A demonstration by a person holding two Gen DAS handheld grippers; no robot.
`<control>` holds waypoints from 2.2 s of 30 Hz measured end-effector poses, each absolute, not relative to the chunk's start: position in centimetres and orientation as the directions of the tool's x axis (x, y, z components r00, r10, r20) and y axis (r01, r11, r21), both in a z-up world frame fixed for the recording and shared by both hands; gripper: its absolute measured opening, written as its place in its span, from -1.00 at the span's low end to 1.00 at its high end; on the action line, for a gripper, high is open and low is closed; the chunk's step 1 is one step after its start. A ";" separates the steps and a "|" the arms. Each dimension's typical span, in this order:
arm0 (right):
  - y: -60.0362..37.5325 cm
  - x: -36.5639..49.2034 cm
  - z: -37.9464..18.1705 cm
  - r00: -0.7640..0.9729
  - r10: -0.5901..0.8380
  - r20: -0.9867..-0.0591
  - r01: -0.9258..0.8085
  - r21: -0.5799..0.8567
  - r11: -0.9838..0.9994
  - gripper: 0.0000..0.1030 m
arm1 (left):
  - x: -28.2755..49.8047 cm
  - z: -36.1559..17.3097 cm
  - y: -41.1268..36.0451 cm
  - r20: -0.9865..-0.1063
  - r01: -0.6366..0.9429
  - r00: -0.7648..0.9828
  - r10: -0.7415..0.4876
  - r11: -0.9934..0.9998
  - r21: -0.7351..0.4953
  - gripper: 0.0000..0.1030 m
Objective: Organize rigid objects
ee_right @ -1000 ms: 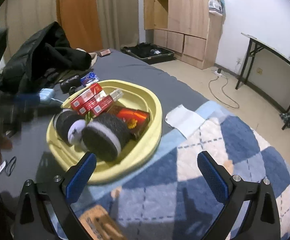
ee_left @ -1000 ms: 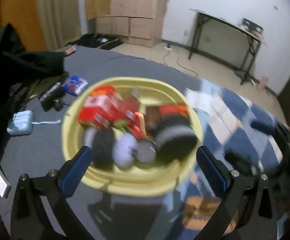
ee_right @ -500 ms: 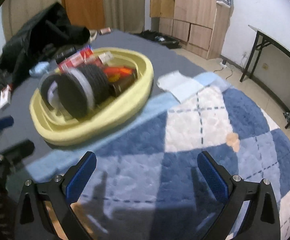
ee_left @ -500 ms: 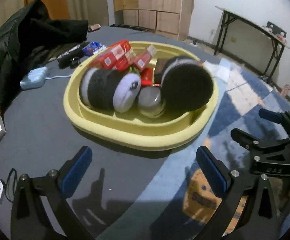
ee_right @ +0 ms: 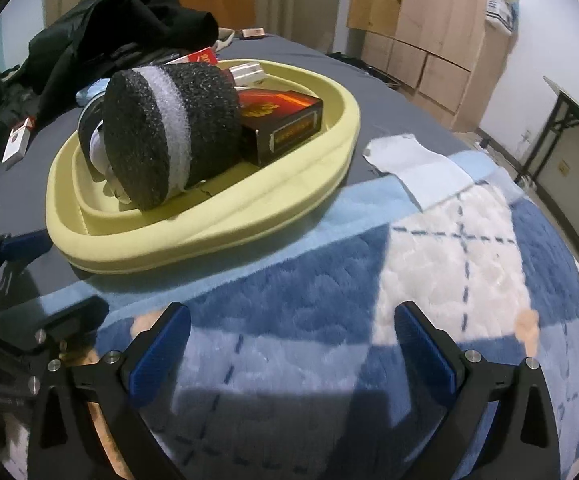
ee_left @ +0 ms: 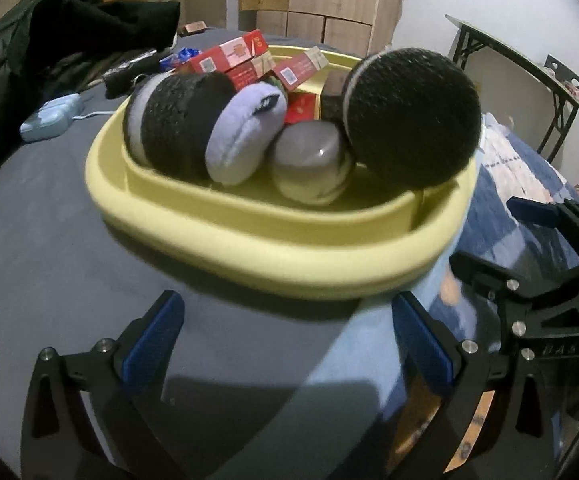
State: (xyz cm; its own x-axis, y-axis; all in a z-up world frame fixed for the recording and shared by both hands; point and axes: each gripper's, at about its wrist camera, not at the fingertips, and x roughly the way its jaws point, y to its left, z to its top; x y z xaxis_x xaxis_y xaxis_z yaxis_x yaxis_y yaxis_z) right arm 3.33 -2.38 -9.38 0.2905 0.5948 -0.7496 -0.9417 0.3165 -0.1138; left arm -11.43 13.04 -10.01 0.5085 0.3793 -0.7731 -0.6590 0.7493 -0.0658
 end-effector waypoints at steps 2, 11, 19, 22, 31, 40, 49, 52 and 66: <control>-1.6 3.5 -9.4 0.292 0.593 -0.750 -0.946 -0.137 0.293 0.99 | -11.3 -10.1 13.0 -0.774 -0.660 0.505 0.383 0.749 -0.060 1.00; -0.4 4.4 -9.6 0.270 0.601 -0.753 -0.957 -0.138 0.257 0.99 | -11.0 -10.2 12.9 -0.772 -0.664 0.497 0.395 0.746 -0.046 1.00; -0.6 3.9 -9.6 0.280 0.602 -0.748 -0.953 -0.139 0.271 0.99 | -11.0 -10.2 12.8 -0.771 -0.665 0.493 0.404 0.746 -0.034 1.00; -0.7 3.9 -9.7 0.282 0.602 -0.747 -0.952 -0.141 0.271 0.99 | -11.1 -10.1 12.7 -0.772 -0.664 0.496 0.397 0.746 -0.042 1.00; -0.7 4.0 -9.7 0.282 0.601 -0.747 -0.952 -0.140 0.272 0.99 | -11.3 -10.1 12.8 -0.766 -0.662 0.507 0.395 0.747 -0.053 1.00; -0.8 4.1 -9.6 0.280 0.602 -0.748 -0.952 -0.138 0.272 0.99 | -11.3 -10.1 12.6 -0.760 -0.663 0.505 0.409 0.748 -0.039 1.00; -0.8 4.0 -9.6 0.281 0.602 -0.748 -0.952 -0.138 0.272 0.99 | -11.2 -10.1 12.4 -0.758 -0.663 0.504 0.414 0.748 -0.031 1.00; -0.8 4.0 -9.6 0.280 0.602 -0.748 -0.952 -0.138 0.272 0.99 | -11.2 -10.1 12.4 -0.757 -0.663 0.504 0.415 0.748 -0.031 1.00; -0.8 4.0 -9.6 0.280 0.602 -0.748 -0.952 -0.138 0.272 0.99 | -11.2 -10.1 12.4 -0.757 -0.662 0.505 0.415 0.748 -0.032 1.00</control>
State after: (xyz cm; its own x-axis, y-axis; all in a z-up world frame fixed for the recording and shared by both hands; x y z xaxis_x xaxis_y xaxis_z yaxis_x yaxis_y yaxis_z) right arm 4.02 -0.81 -9.59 0.2804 0.6017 -0.7479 -0.9523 0.2722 -0.1380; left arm -11.18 12.39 -10.07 0.5047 0.4146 -0.7572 -0.6624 0.7485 -0.0316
